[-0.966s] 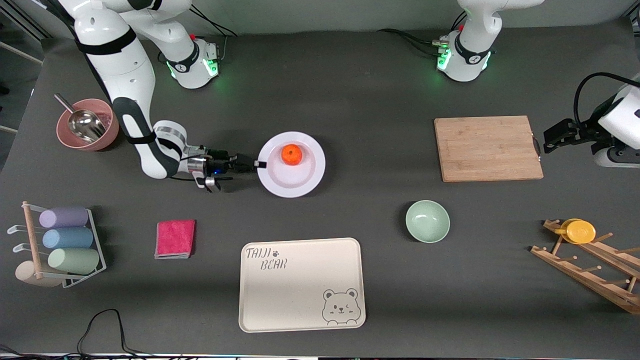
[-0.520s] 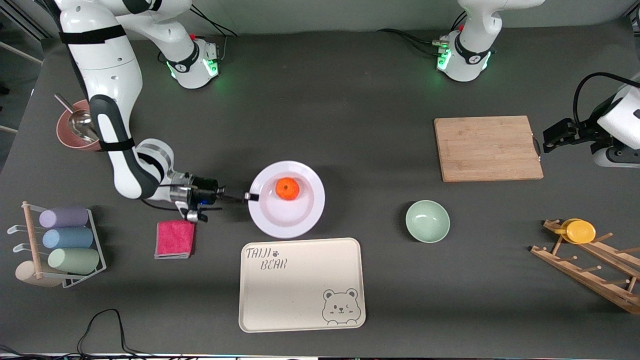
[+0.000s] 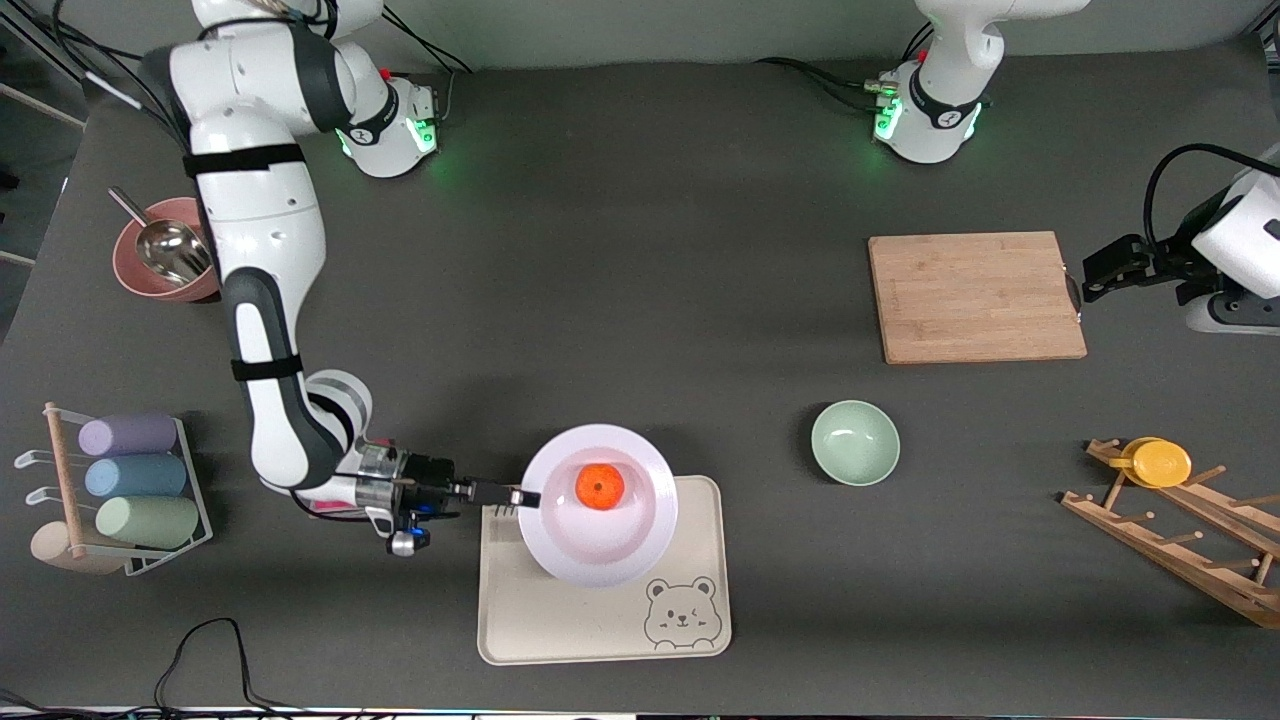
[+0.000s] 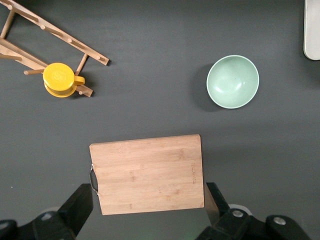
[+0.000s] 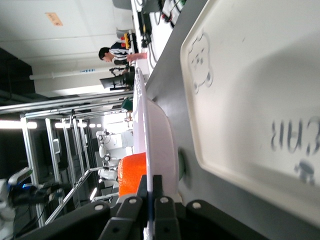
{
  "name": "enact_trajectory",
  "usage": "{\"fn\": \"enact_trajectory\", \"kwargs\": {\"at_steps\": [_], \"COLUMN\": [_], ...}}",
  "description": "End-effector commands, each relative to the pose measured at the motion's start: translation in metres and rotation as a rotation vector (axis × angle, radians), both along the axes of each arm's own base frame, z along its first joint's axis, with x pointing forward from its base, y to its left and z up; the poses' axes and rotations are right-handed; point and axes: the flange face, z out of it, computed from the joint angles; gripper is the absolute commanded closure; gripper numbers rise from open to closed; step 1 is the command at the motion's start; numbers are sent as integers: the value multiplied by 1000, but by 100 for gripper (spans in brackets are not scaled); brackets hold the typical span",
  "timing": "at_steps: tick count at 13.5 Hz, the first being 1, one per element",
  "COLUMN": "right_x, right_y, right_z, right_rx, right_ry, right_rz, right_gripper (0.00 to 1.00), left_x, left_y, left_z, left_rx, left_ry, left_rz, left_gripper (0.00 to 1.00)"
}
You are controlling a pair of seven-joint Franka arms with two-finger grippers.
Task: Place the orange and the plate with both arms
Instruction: 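Slide the plate with the right gripper onto the bear tray, then settle the plate on the tray and open the right gripper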
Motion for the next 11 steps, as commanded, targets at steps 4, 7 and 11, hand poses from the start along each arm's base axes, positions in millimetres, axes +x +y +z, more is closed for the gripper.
{"fn": "enact_trajectory", "kwargs": {"at_steps": [4, 7, 11], "right_x": [57, 59, 55], "right_y": [-3, -5, -8], "right_z": [-18, -33, -54], "right_rx": [15, -16, -44], "right_ry": [-66, -96, -126], "right_rz": [-66, -82, -80], "right_gripper": [100, 100, 100], "left_x": [-1, -1, -1], "left_y": [1, 1, 0], "left_z": [6, 4, 4], "left_rx": [-14, -14, -14], "left_ry": [7, 10, 10], "left_rz": [-13, -13, -13], "left_gripper": [0, 0, 0]}}
